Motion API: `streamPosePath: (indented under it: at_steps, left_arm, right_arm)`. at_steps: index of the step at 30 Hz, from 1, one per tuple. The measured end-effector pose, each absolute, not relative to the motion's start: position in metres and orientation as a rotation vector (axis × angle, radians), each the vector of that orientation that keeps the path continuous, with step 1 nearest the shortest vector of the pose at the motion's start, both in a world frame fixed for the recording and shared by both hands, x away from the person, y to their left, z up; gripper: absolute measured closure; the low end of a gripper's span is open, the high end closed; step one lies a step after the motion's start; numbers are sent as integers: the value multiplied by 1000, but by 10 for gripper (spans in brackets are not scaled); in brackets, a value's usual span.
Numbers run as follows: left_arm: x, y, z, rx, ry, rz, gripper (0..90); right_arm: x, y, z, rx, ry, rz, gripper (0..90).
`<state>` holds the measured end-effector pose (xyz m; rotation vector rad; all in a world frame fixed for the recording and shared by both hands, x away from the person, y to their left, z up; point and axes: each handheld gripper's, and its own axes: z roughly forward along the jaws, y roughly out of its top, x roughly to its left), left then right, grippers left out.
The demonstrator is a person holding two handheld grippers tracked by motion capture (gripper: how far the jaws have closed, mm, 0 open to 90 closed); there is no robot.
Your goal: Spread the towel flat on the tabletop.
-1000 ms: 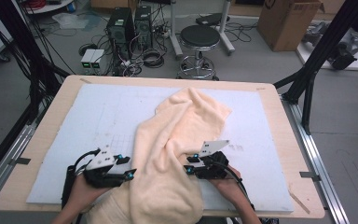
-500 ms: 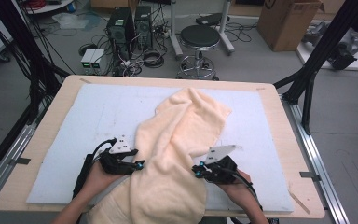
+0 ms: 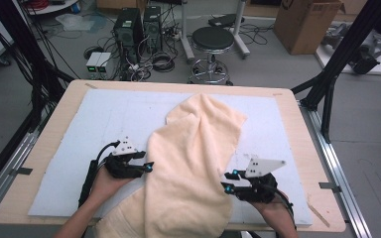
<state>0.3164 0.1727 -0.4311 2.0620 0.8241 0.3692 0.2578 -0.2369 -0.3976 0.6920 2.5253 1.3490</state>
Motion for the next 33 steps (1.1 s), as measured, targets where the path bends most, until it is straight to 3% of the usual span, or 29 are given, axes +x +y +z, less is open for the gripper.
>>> streamPosePath:
  at_steps: [5,11,14,16,18,24,33]
  left_arm:
    - [339,172,-431,2033,908,415,461]
    - [368,158,-437,2084,945,348,480]
    - [369,155,-441,2091,938,360,609]
    - [367,156,-438,2099,919,350,782]
    - [365,155,-437,2117,906,361,833]
    - [319,167,-420,2149,773,410,848]
    - [255,193,-417,2095,743,434,848]
  right_arm:
    - [298,-226,-411,796,2503,1296,571]
    - [322,-214,-429,832,2540,1188,545]
    - [324,-212,-434,841,2558,1161,535]
    - [325,-213,-435,846,2566,1137,534]
    - [326,-214,-436,861,2569,1117,526]
    - [325,-220,-436,881,2561,1119,518]
    - [321,-210,-436,825,2590,1114,519]
